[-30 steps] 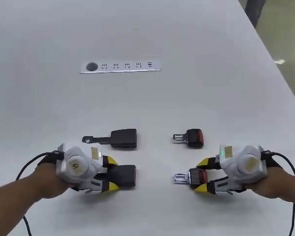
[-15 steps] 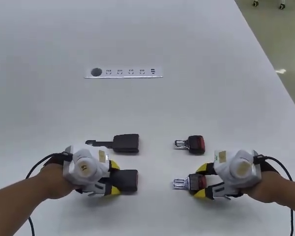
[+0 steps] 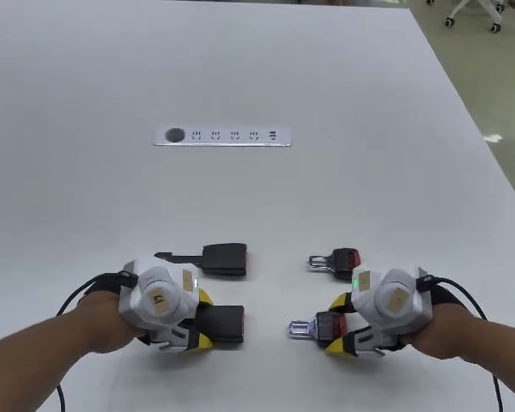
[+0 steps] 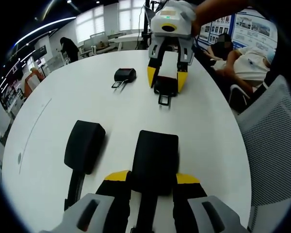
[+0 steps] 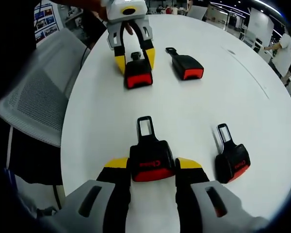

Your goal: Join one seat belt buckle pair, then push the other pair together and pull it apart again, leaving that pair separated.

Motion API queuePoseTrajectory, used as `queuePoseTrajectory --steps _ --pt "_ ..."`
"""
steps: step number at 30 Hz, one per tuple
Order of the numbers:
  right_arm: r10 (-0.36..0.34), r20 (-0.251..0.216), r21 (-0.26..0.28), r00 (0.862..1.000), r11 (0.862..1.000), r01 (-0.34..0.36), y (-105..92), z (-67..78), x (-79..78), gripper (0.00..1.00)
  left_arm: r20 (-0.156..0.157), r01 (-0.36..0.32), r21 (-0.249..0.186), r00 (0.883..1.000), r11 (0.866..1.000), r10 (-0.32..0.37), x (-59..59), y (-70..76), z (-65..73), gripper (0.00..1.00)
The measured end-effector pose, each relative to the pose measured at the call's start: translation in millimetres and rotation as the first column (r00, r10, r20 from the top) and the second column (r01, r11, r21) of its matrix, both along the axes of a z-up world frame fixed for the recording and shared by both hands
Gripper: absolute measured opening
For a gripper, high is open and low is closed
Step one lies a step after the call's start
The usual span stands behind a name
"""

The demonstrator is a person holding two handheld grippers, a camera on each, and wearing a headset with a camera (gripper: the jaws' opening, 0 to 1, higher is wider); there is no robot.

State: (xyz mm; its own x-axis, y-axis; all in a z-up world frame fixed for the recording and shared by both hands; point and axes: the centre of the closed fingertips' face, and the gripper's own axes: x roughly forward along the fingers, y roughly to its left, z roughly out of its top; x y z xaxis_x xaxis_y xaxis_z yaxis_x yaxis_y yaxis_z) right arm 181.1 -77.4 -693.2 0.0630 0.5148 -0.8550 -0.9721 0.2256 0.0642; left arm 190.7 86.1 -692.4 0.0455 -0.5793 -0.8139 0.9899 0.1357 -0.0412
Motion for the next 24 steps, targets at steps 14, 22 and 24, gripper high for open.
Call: queuePoseTrajectory --steps 14,22,24 --pt "0.007 0.010 0.024 1.000 1.000 -0.007 38.3 0.6 2.9 0.34 -0.004 -0.004 0.014 1.000 1.000 0.004 0.0 -0.7 1.0 0.34" --pt "0.023 0.014 0.029 1.000 0.999 -0.023 58.6 -1.5 6.0 0.34 -0.006 0.000 0.022 1.000 1.000 0.000 0.3 -0.1 -0.3 0.34" --pt "0.029 0.014 0.035 0.999 0.999 -0.029 64.5 -1.9 5.6 0.34 -0.006 0.002 0.024 1.000 1.000 -0.002 0.5 0.1 -0.7 0.34"
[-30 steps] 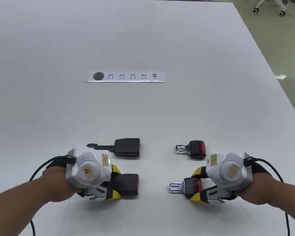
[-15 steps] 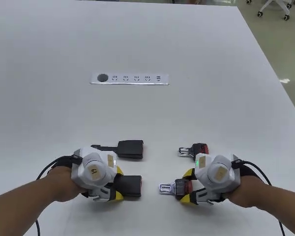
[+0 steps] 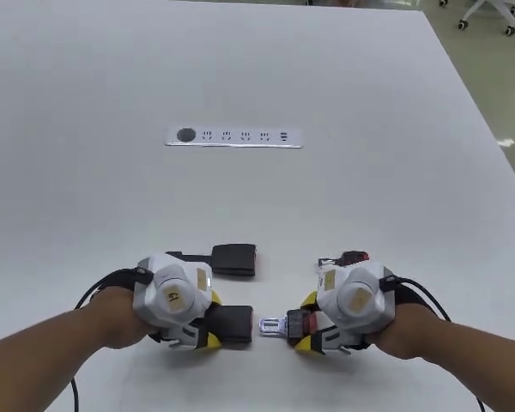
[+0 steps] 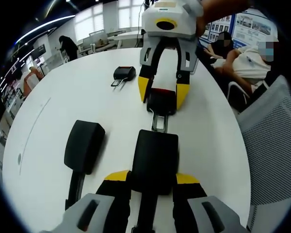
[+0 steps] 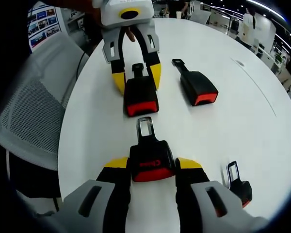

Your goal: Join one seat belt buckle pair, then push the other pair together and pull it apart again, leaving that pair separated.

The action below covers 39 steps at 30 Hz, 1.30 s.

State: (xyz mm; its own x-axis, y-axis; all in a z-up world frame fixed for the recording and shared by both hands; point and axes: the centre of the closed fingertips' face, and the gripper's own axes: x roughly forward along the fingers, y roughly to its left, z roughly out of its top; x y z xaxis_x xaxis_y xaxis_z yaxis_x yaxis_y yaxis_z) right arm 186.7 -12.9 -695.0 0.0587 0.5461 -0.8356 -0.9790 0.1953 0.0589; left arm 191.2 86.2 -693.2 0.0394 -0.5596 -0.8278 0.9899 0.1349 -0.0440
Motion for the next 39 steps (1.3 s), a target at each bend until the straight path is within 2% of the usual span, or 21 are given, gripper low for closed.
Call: queuePoseTrajectory --steps 5,12,13,20,29,30,34,35,36,39 --pt "0.001 -0.005 0.018 1.000 1.000 -0.001 6.6 3.1 1.4 0.34 0.000 0.002 0.001 1.000 1.000 -0.002 0.4 -0.5 0.6 0.34" --pt "0.008 0.003 0.046 1.000 0.999 -0.008 21.2 0.2 3.1 0.34 -0.001 0.000 0.007 1.000 1.000 0.000 0.0 -0.8 1.7 0.33" --pt "0.019 0.014 0.029 1.000 0.999 -0.019 19.7 -1.5 2.8 0.34 0.000 0.004 0.008 1.000 1.000 -0.004 0.1 -0.3 1.6 0.33" --pt "-0.005 0.014 0.051 1.000 0.999 0.005 20.2 -0.7 2.2 0.33 0.004 -0.007 -0.005 1.000 1.000 0.007 0.0 -0.4 2.4 0.33" --pt "-0.003 0.014 0.078 1.000 0.997 0.002 26.3 -0.2 2.5 0.33 0.010 0.041 0.012 0.999 0.999 -0.041 -0.1 -0.7 2.3 0.32" --pt "-0.010 0.006 0.092 1.000 0.996 0.009 29.7 -0.3 2.9 0.33 0.009 0.043 0.012 0.999 0.999 -0.043 -0.1 -0.6 2.1 0.32" --pt "-0.014 0.021 0.113 1.000 0.993 0.012 45.2 -1.0 2.4 0.33 0.006 0.044 0.014 0.999 0.999 -0.044 0.0 -0.5 0.6 0.32" --pt "-0.044 0.015 0.063 0.999 0.997 0.043 35.4 -4.4 2.7 0.33 0.003 0.055 0.009 0.998 0.998 -0.055 -0.3 -1.0 2.2 0.32" --pt "-0.025 0.017 0.099 1.000 0.995 0.023 41.0 -2.7 3.7 0.33 0.003 0.051 0.015 0.999 0.999 -0.051 -0.2 0.6 2.7 0.32" --pt "-0.021 0.019 0.099 1.000 0.995 0.019 40.8 -2.0 5.0 0.33 0.002 0.060 0.014 0.998 0.998 -0.060 -1.4 0.7 4.1 0.32"
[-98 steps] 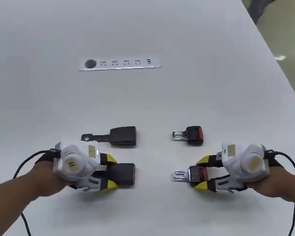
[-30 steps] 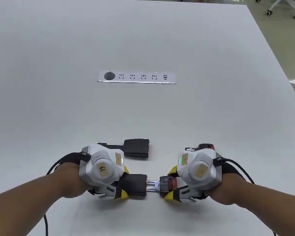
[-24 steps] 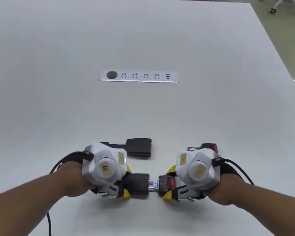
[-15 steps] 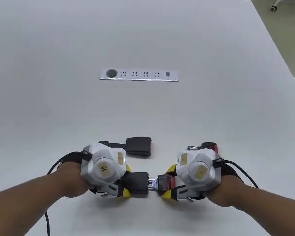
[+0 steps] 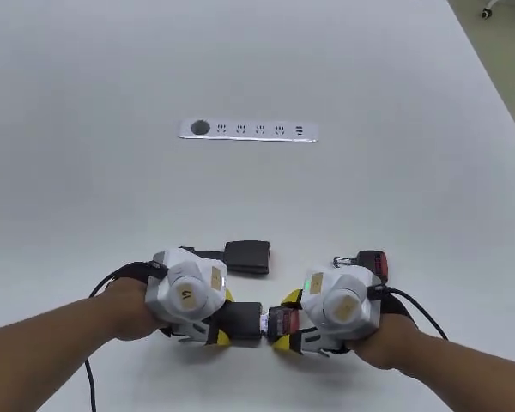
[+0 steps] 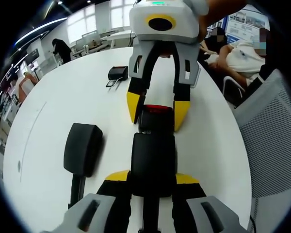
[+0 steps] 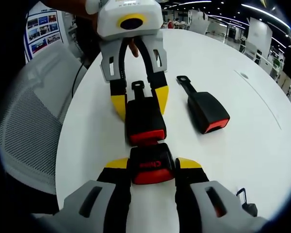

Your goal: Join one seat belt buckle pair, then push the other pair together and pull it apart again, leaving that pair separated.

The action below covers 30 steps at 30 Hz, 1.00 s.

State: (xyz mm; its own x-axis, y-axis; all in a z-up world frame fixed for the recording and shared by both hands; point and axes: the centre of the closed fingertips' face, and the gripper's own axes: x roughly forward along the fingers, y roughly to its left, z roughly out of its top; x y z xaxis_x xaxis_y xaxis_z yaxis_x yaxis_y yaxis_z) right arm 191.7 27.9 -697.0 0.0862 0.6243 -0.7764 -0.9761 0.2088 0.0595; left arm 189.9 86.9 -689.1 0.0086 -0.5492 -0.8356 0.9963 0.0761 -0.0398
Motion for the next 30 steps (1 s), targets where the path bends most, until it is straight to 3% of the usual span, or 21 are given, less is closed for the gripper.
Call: queuePoseTrajectory --steps 15,30 --pt "0.018 0.007 -0.011 1.000 1.000 -0.018 3.5 4.7 -1.8 0.33 0.001 0.036 0.008 0.999 0.999 -0.036 -0.3 1.9 -0.8 0.32" --pt "0.040 0.024 0.068 0.999 0.997 -0.042 1.7 8.0 -2.9 0.32 -0.002 0.084 -0.019 0.996 0.996 -0.084 0.5 4.3 -3.0 0.32"
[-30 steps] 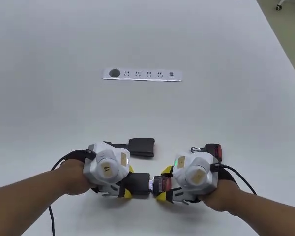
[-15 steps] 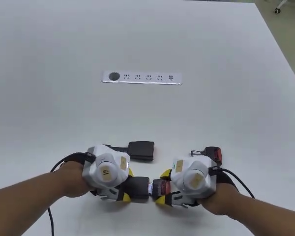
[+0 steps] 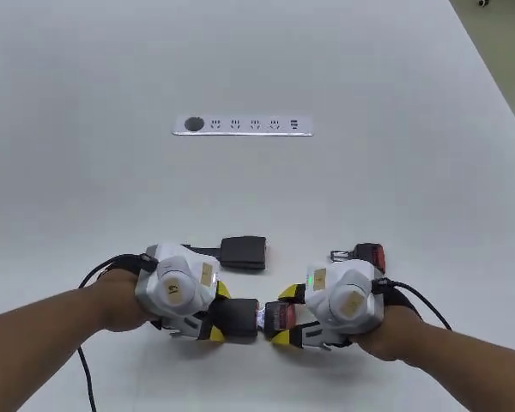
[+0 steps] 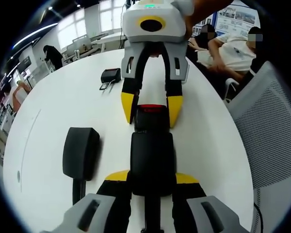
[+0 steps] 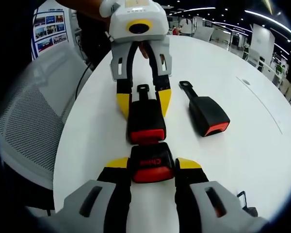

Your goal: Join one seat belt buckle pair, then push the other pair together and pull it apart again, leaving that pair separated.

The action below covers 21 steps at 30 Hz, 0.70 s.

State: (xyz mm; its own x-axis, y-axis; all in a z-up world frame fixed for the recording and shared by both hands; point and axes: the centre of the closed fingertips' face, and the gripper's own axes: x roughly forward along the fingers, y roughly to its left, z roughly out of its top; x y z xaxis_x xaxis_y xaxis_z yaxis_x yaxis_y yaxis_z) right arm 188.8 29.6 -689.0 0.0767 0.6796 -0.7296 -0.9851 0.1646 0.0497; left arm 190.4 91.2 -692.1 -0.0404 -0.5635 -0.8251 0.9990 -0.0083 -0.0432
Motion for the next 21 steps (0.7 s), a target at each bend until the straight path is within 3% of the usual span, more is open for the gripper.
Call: queuePoseTrajectory --steps 14,21 --pt "-0.004 0.034 0.101 0.999 0.995 0.000 -0.1 7.1 -1.1 0.31 -0.038 0.002 -0.047 0.999 0.999 -0.004 1.3 1.3 -0.3 0.32" --pt "0.001 0.038 0.125 0.999 0.992 -0.006 1.6 9.4 -1.6 0.31 -0.033 0.009 -0.059 0.999 0.998 -0.011 -0.7 0.9 0.0 0.31"
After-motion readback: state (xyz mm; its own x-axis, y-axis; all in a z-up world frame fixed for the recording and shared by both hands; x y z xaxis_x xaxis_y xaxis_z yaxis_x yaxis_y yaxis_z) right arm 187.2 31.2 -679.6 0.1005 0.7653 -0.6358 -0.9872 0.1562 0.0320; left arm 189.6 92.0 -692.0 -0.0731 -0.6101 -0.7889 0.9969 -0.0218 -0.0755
